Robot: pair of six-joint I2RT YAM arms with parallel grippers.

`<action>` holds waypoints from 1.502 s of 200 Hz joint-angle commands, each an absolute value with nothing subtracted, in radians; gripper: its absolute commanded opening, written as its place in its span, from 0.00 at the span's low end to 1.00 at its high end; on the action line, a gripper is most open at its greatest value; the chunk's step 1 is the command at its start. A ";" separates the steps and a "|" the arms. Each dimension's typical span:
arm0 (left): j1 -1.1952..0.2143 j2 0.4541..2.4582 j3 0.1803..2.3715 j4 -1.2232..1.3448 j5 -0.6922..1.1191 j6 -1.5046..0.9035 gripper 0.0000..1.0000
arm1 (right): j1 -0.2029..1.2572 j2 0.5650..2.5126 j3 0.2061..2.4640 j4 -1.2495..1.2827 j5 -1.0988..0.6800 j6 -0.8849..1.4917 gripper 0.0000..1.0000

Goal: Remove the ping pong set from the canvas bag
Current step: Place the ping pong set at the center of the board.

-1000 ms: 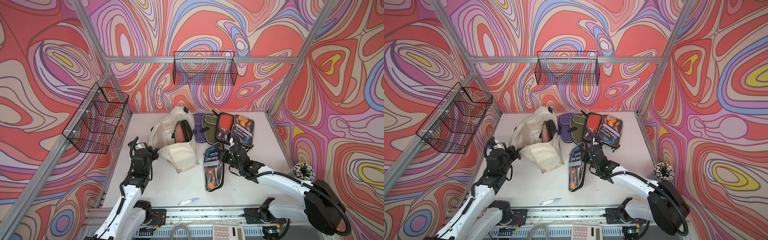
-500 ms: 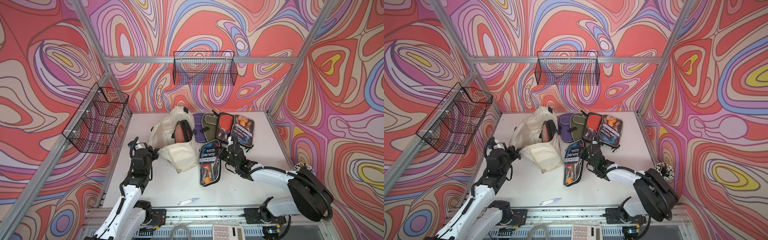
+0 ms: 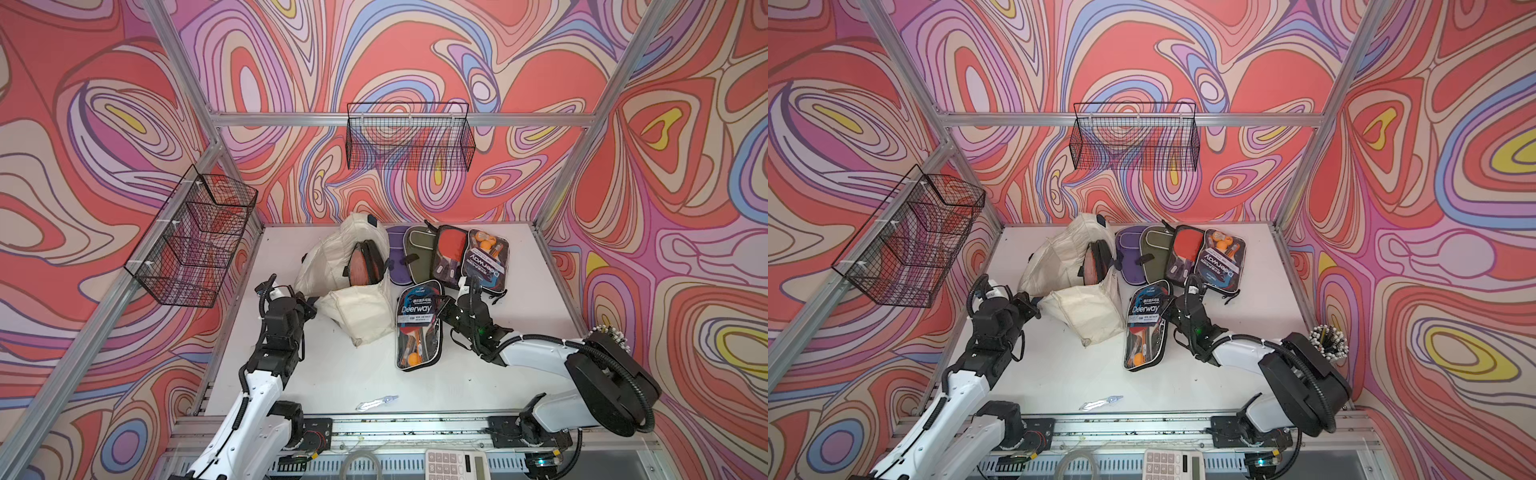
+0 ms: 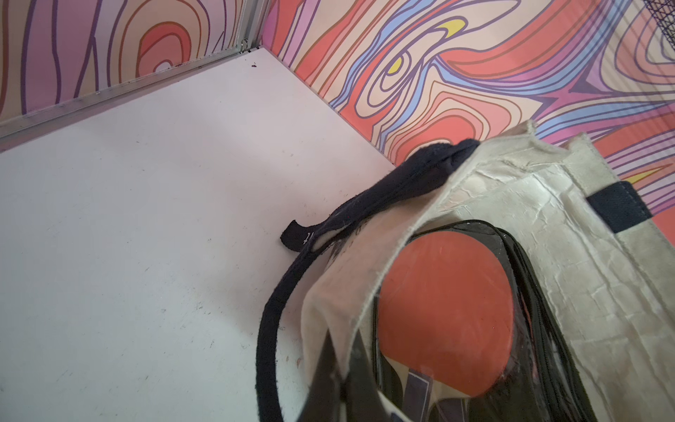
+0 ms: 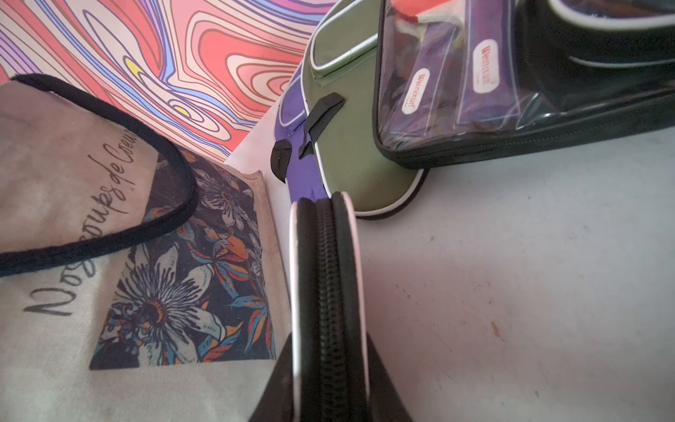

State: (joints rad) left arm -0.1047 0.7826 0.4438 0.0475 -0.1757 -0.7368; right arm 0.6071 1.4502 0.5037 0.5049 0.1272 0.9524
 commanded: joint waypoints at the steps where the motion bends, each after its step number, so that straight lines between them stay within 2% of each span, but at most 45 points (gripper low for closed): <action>1: -0.095 0.756 0.475 0.031 -0.221 -0.741 0.00 | 0.606 1.534 0.443 0.335 0.199 0.887 0.00; 65: -0.095 0.742 0.478 0.021 -0.214 -0.746 0.00 | 0.605 1.561 0.421 0.346 0.216 0.905 0.00; 141: -0.095 0.747 0.469 0.035 -0.207 -0.754 0.00 | 0.605 1.546 0.417 0.316 0.232 0.896 0.33; 161: -0.095 0.749 0.467 0.038 -0.206 -0.755 0.00 | 0.604 1.545 0.420 0.311 0.233 0.893 0.47; 181: -0.095 0.750 0.465 0.044 -0.203 -0.758 0.00 | 0.605 1.545 0.426 0.308 0.234 0.888 0.54; 213: -0.095 0.752 0.457 0.051 -0.198 -0.764 0.00 | 0.605 1.550 0.437 0.311 0.225 0.881 0.62; 266: -0.095 0.746 0.458 0.046 -0.193 -0.764 0.00 | 0.605 1.584 0.482 0.319 0.210 0.855 0.65; 300: -0.095 0.739 0.462 0.041 -0.189 -0.765 0.00 | 0.605 1.593 0.527 0.310 0.204 0.828 0.77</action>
